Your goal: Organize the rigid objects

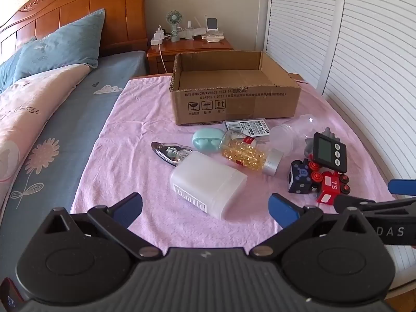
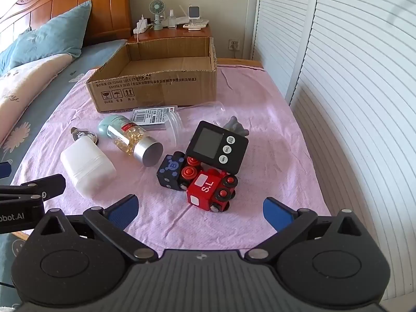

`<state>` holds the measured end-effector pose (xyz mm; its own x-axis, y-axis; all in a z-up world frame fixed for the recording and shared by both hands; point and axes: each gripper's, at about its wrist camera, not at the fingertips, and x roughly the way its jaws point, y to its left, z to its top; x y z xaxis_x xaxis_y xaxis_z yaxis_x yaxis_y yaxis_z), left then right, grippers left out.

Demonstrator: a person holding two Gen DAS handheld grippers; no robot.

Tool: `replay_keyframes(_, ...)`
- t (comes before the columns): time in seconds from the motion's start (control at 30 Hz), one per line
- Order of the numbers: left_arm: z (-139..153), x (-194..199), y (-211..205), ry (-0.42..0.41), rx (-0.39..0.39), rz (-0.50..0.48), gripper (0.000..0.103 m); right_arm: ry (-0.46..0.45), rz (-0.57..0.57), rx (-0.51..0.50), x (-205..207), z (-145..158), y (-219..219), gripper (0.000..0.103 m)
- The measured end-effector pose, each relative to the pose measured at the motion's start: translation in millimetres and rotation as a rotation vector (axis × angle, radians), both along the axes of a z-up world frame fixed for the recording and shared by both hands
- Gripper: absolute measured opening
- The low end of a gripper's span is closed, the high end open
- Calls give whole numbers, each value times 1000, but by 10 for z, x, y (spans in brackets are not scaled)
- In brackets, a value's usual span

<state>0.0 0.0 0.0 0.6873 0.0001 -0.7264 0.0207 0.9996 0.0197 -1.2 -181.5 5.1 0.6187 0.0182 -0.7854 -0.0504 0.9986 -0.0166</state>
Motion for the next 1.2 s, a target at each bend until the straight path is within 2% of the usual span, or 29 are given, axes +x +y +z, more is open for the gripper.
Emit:
replay_keyframes(0.1,6,-6,8,-13,-23,2,102,10,0,2,4,2,3,103)
replay_keyframes(1.2,31,4,-40,-5,-15,-23,102,12,0,13,7,16,-12,103)
